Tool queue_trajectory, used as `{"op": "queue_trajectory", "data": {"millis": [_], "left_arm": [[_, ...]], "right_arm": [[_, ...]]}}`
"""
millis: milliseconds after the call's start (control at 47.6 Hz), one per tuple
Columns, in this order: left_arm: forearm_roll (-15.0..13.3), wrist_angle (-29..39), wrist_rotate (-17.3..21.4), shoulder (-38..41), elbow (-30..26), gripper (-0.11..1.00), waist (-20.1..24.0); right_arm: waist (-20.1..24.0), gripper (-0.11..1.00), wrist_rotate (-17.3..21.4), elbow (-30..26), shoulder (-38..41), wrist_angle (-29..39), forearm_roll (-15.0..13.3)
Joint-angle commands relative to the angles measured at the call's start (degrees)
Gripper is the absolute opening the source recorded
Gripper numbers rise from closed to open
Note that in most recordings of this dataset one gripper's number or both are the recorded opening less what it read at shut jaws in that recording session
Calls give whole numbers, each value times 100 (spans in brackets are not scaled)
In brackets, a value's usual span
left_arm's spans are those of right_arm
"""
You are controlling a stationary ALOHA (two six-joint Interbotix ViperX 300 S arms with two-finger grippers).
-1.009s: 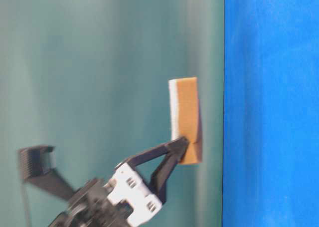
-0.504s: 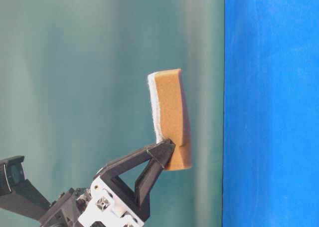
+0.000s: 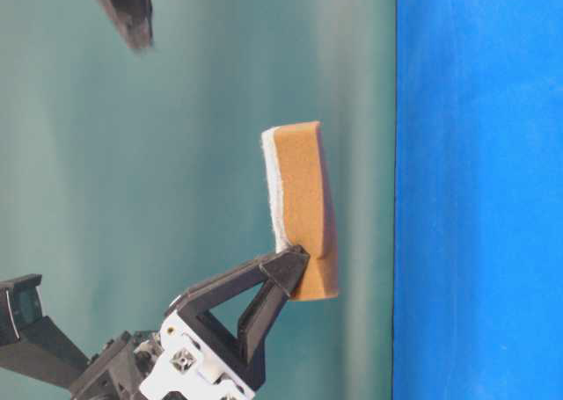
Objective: Hand over the sponge with the left arm and wipe it with the right arm.
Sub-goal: 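Move the right gripper to the sponge and grasp its right end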
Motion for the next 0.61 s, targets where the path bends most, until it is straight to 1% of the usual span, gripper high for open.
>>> {"op": "queue_trajectory", "data": {"millis": [0,126,336,588], "left_arm": [[-9,-35,9,-97,-70,20,-9],[-9,-35,18,-105,-62,20,-18],[-9,-35,18,-114,-53,20,-18],[-9,-35,35,-123,-35,20,-18]], "right_arm": [[-88,74,0,-352,334,-26,-9],[-255,73,9,-703,896,-9,-9],[-281,74,9,-1327,1749,237,-9],[-290,74,44,-1740,2496,712,0]]}}
